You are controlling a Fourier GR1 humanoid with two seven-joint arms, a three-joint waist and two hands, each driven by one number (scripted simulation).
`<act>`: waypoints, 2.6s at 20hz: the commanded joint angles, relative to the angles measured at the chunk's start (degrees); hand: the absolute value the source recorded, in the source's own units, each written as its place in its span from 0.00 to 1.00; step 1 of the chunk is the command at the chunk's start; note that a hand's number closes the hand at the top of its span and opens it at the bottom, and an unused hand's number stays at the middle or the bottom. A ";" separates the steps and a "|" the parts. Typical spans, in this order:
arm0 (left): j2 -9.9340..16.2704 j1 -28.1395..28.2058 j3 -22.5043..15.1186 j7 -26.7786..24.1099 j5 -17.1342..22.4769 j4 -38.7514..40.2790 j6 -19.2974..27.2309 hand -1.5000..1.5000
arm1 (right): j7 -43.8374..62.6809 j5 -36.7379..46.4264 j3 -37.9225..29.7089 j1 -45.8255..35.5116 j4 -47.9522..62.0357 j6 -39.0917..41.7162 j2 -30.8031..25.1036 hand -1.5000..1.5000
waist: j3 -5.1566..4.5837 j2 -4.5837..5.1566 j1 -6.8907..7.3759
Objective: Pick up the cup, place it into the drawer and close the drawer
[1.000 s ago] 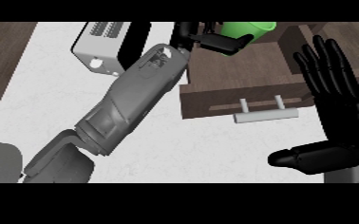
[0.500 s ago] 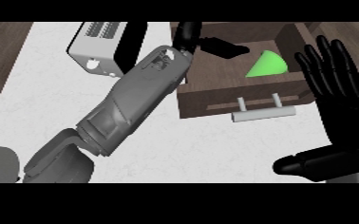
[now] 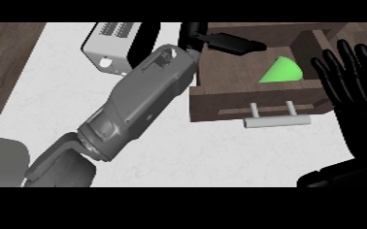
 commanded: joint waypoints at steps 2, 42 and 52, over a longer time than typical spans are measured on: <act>1.99 1.90 3.50 1.55 0.77 -3.47 -4.20 0.00 | -1.79 0.37 -1.12 0.50 0.64 1.88 -1.47 1.00 | -0.03 -0.64 3.02; 32.20 63.05 18.58 5.91 3.81 -55.68 -18.14 0.00 | -17.27 62.62 22.09 -9.71 35.56 -5.29 -5.01 0.00 | -0.04 -0.52 4.43; 33.04 72.75 26.26 5.63 3.82 -58.08 -27.52 0.00 | -26.28 66.74 17.89 -18.31 57.65 -8.12 -4.91 0.00 | -0.03 -0.62 4.22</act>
